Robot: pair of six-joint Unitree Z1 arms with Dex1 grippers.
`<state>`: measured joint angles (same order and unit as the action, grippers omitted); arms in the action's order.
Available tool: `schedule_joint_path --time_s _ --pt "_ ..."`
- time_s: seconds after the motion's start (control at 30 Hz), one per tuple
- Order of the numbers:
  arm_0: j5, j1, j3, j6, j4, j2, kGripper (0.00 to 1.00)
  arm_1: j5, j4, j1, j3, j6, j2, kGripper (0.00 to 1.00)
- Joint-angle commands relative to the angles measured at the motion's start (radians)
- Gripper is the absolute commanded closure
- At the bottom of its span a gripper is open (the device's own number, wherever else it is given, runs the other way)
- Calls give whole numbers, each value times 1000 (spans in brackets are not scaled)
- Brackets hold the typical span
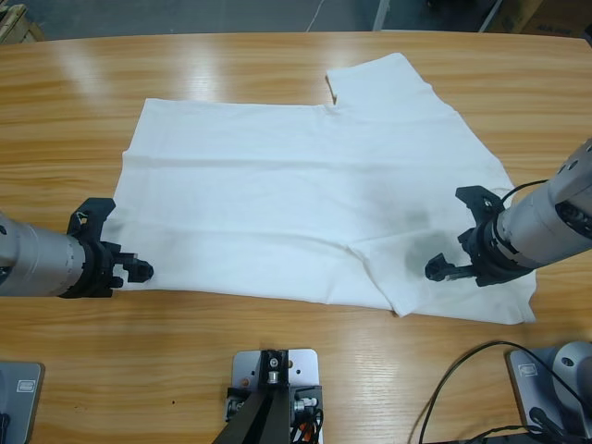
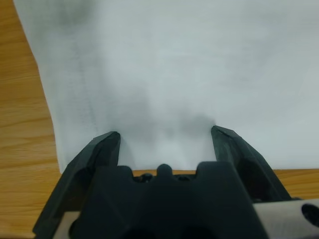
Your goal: Fold clothes
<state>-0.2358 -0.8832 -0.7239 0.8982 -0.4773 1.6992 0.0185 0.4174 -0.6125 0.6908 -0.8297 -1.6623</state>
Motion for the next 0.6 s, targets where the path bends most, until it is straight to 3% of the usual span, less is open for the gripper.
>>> schedule_joint_path --time_s 0.03,0.6 --pt "14 -14 24 28 -6 71 284 26 -9 -12 -17 -9 -26 4" --pt "53 -83 115 150 34 68 285 35 -21 -73 -49 -66 -42 9"
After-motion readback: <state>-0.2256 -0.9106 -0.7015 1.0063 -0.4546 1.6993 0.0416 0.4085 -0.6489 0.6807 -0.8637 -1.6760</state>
